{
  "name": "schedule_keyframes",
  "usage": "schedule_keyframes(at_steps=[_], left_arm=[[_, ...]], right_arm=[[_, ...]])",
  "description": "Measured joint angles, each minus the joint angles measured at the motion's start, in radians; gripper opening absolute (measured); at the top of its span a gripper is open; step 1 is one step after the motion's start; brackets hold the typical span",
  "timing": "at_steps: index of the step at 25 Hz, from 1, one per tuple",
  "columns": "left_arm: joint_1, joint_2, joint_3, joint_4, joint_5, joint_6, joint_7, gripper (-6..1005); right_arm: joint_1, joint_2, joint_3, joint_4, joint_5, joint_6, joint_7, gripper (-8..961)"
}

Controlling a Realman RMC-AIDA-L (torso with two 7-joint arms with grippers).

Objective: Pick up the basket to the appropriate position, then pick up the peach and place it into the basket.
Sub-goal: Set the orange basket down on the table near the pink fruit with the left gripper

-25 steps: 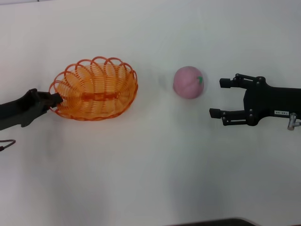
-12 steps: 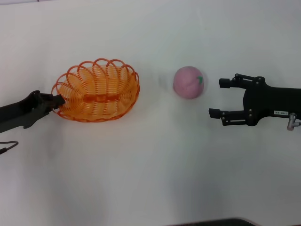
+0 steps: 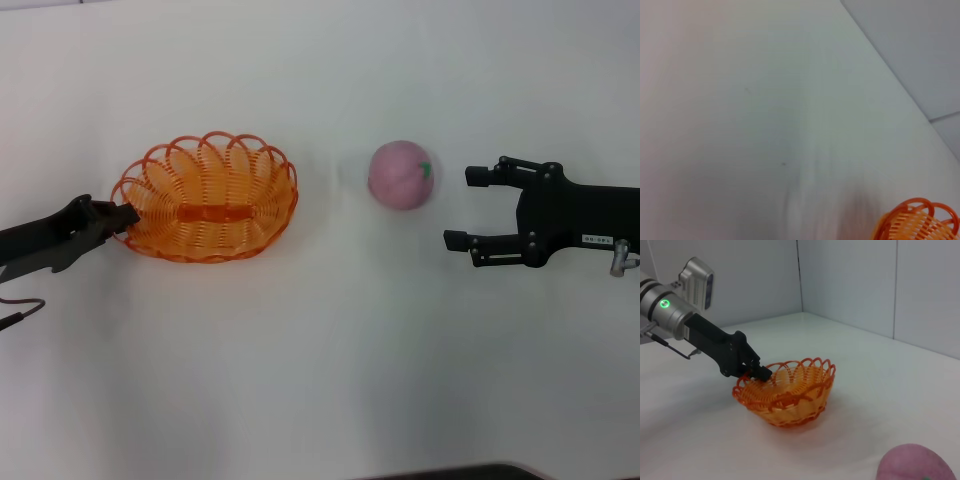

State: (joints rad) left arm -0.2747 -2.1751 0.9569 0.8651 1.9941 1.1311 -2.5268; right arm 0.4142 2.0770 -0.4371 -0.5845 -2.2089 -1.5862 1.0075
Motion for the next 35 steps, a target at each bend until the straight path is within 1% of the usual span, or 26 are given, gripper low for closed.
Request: schedule_keyframes(at_steps=[16, 27, 35], left_arm=[[0.004, 0.0, 0.004, 0.0, 0.0, -0.006, -0.002, 185], [0.008, 0.0, -0.001, 0.0, -0.038, 0.042, 0.007, 228], [0.006, 0.002, -0.006, 0.0, -0.038, 0.059, 0.026, 418]], right_arm=[[-0.001, 0.0, 0.0, -0.002, 0.0, 0.0, 0.0, 931], [0.0, 0.0, 0.0, -0.002, 0.0, 0.0, 0.0, 931], [0.001, 0.0, 0.0, -0.002, 0.0, 0.0, 0.0, 931]])
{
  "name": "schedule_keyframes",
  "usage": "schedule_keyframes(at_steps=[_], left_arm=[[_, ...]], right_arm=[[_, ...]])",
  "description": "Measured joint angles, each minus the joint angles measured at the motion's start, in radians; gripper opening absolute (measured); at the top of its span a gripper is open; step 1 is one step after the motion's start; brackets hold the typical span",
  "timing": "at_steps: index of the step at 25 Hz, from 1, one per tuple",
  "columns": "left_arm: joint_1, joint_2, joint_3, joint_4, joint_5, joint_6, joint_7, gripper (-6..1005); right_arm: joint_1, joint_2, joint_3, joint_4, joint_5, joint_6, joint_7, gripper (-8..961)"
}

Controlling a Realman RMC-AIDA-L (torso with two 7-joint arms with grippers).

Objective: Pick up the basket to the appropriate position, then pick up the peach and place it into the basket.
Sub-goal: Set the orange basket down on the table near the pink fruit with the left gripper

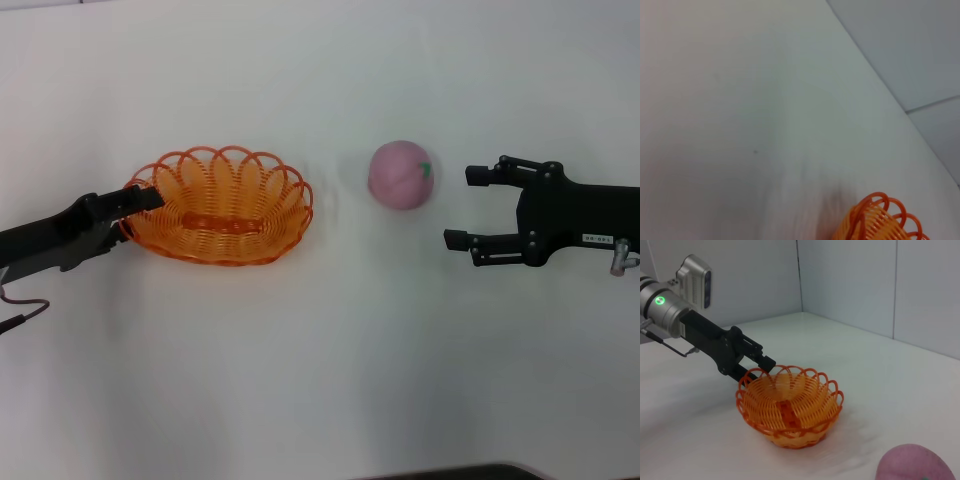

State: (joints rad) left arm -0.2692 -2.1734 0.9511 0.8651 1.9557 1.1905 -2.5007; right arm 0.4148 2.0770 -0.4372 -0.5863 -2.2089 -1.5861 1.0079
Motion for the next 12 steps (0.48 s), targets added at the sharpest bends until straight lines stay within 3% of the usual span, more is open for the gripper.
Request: schedule_keyframes(at_steps=[2, 5, 12], left_arm=[[0.0, 0.001, 0.0, 0.0, 0.001, 0.001, 0.001, 466], [-0.001, 0.001, -0.002, 0.0, 0.005, 0.001, 0.001, 700], [-0.004, 0.001, -0.005, 0.0, 0.007, 0.008, 0.003, 752]], right_arm=[[-0.001, 0.001, 0.0, -0.005, 0.0, 0.0, 0.0, 931], [-0.002, 0.004, 0.0, -0.007, 0.0, 0.0, 0.0, 932], [-0.002, 0.004, 0.0, -0.008, 0.0, 0.0, 0.0, 932]])
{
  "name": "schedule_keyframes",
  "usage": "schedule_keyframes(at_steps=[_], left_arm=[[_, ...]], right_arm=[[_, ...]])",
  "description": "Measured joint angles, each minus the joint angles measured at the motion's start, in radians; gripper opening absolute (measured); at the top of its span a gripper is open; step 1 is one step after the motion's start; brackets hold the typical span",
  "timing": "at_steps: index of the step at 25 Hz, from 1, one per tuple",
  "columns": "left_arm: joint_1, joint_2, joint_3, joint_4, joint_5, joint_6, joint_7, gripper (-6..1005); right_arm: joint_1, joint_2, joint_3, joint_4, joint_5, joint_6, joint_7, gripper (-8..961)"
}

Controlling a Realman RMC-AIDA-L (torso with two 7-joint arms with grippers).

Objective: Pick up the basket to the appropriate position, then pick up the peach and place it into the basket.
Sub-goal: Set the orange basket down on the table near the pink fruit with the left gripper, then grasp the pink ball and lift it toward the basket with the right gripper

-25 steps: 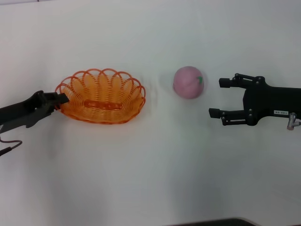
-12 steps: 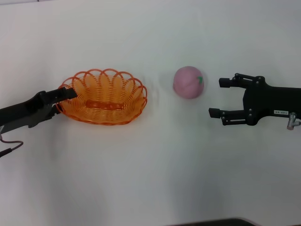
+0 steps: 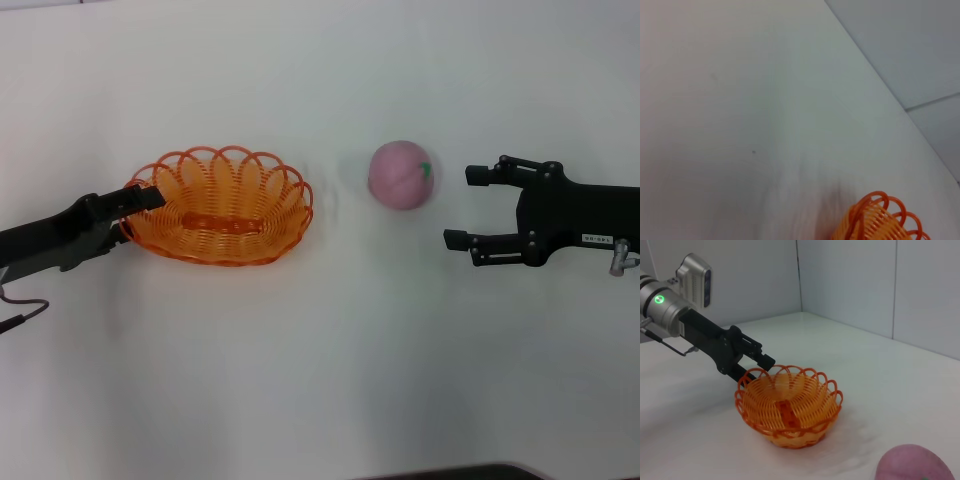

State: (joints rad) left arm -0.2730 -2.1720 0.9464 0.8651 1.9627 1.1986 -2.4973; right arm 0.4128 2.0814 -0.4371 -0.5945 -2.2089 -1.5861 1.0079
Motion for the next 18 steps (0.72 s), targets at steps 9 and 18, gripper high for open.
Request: schedule_keyframes(at_steps=[9, 18], left_arm=[[-0.02, 0.014, -0.11, 0.007, -0.001, 0.02, 0.144, 750], [-0.031, 0.024, -0.261, -0.028, -0.141, 0.17, 0.5, 747]], right_arm=[[0.001, 0.0, 0.0, -0.001, 0.0, -0.002, 0.0, 932], [0.002, 0.0, 0.0, -0.001, 0.0, -0.002, 0.0, 932]])
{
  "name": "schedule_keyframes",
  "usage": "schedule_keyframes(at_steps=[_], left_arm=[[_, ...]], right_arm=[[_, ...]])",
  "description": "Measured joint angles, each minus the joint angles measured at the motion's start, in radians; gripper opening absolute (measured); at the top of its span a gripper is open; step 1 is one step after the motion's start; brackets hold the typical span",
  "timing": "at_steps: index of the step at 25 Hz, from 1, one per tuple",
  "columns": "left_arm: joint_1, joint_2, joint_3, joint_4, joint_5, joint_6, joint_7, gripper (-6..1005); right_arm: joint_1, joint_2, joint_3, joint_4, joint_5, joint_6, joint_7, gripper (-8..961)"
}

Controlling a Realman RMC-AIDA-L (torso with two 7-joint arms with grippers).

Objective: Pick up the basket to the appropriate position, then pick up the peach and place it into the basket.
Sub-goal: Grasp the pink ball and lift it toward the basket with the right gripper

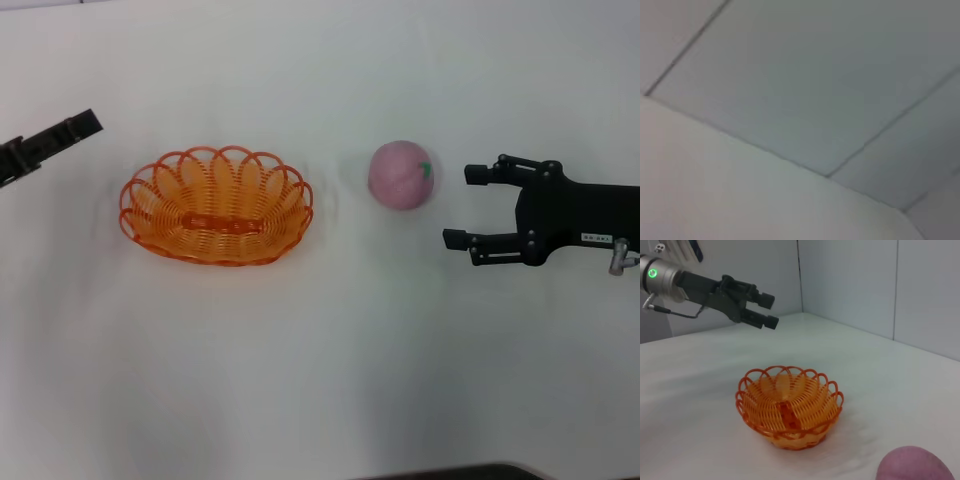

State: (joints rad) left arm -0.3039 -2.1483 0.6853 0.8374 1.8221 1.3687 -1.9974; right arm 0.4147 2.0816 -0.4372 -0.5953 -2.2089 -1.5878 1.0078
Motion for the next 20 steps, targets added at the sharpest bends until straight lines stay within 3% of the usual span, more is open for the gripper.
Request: schedule_keyframes(at_steps=[7, 12, 13, 14, 17, 20], left_arm=[[-0.006, 0.017, 0.0, -0.046, 0.003, 0.134, 0.345, 746], [0.036, 0.002, -0.002, -0.05, 0.003, 0.202, 0.671, 747], [0.036, 0.002, -0.002, -0.05, 0.003, 0.202, 0.671, 747], [0.068, -0.012, -0.002, -0.053, -0.003, 0.216, 0.829, 748], [0.096, -0.018, -0.002, -0.059, -0.005, 0.241, 0.949, 750], [0.108, -0.015, -0.003, -0.062, 0.024, 0.264, 0.962, 750]], right_arm=[[0.001, 0.0, 0.0, 0.0, 0.0, 0.0, -0.002, 933], [0.001, 0.0, 0.0, 0.0, 0.0, 0.0, -0.003, 933], [0.001, 0.0, 0.0, 0.0, 0.0, 0.0, -0.003, 933], [0.001, 0.0, 0.0, 0.0, 0.0, 0.0, -0.003, 933], [0.0, 0.0, 0.0, 0.0, 0.0, 0.0, -0.001, 933], [0.0, 0.0, 0.0, 0.0, 0.0, 0.0, 0.0, 933]])
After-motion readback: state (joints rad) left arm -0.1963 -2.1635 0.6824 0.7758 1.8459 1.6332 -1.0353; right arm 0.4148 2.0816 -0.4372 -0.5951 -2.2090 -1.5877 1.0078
